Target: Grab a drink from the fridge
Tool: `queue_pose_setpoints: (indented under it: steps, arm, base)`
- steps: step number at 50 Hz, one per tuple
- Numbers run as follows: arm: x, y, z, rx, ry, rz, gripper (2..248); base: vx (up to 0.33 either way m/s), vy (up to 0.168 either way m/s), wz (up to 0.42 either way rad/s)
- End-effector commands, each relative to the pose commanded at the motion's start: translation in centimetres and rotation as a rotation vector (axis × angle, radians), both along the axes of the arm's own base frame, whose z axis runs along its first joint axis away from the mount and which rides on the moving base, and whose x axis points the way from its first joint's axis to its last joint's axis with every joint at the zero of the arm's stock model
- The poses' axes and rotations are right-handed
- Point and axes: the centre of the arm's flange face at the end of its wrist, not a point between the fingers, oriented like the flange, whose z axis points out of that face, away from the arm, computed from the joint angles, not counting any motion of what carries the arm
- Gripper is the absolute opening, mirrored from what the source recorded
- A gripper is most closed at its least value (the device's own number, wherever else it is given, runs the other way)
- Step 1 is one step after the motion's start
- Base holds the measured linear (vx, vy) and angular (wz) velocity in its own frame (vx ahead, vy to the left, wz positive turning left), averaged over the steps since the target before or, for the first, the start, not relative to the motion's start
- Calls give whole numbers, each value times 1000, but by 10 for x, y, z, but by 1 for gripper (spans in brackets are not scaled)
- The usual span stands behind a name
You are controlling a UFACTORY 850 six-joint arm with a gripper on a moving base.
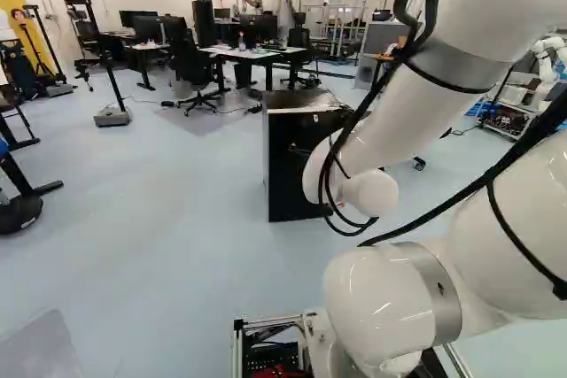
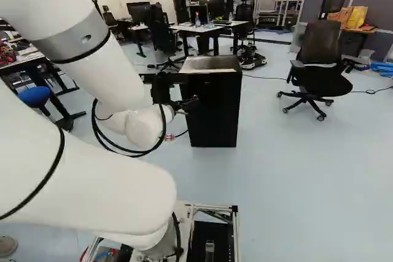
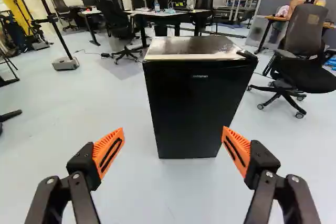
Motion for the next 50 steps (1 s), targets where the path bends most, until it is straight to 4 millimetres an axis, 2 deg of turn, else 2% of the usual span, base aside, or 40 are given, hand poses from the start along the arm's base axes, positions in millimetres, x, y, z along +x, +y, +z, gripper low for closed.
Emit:
queue_pose_setpoints:
  steps: [50]
  arm:
    - [0,0,0,0,0,0,247]
  base:
    - [77,14,-9]
